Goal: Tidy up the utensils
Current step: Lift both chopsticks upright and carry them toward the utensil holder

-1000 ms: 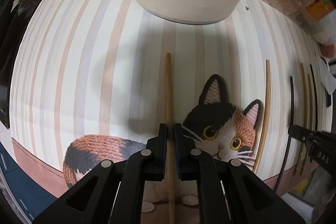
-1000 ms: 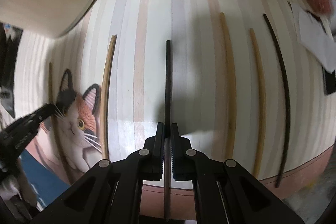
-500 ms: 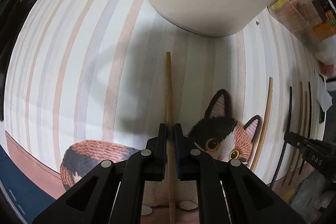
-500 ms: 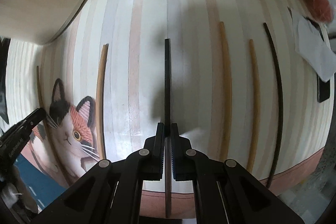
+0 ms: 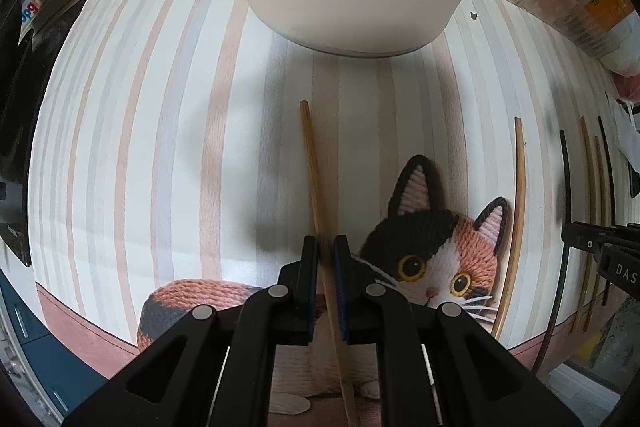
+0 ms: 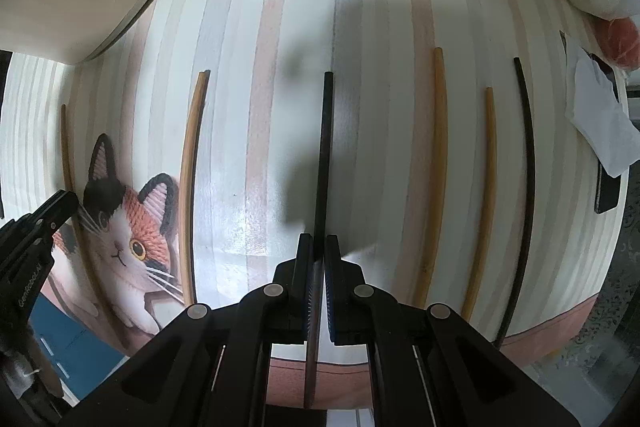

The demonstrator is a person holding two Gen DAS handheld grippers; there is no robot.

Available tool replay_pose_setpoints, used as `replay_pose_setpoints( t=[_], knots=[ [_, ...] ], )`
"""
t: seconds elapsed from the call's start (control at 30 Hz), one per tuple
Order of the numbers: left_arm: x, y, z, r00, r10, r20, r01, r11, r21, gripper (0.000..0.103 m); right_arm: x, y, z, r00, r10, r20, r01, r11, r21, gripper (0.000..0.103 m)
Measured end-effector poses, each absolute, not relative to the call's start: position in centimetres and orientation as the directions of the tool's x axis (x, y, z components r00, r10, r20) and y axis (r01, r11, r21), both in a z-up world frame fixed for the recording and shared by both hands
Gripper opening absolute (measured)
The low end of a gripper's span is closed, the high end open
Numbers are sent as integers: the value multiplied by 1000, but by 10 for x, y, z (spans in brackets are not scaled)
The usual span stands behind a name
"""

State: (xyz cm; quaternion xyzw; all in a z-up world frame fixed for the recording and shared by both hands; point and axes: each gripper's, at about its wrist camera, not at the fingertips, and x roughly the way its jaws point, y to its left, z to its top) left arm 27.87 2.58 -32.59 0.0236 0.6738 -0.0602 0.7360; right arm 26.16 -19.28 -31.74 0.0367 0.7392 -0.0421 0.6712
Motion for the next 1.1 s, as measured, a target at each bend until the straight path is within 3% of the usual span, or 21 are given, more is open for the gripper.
replay_pose_setpoints(
  t=[0.57, 1.1],
  knots=[
    [272, 16, -307, 142, -42, -989, 134, 991, -23, 4, 245, -161, -320, -15, -60, -998, 122, 991, -62, 6],
    [241, 42, -183, 406, -167, -899, 142, 983, -118, 4, 188, -156, -225, 375, 92, -922, 151, 976, 158, 5]
  ],
)
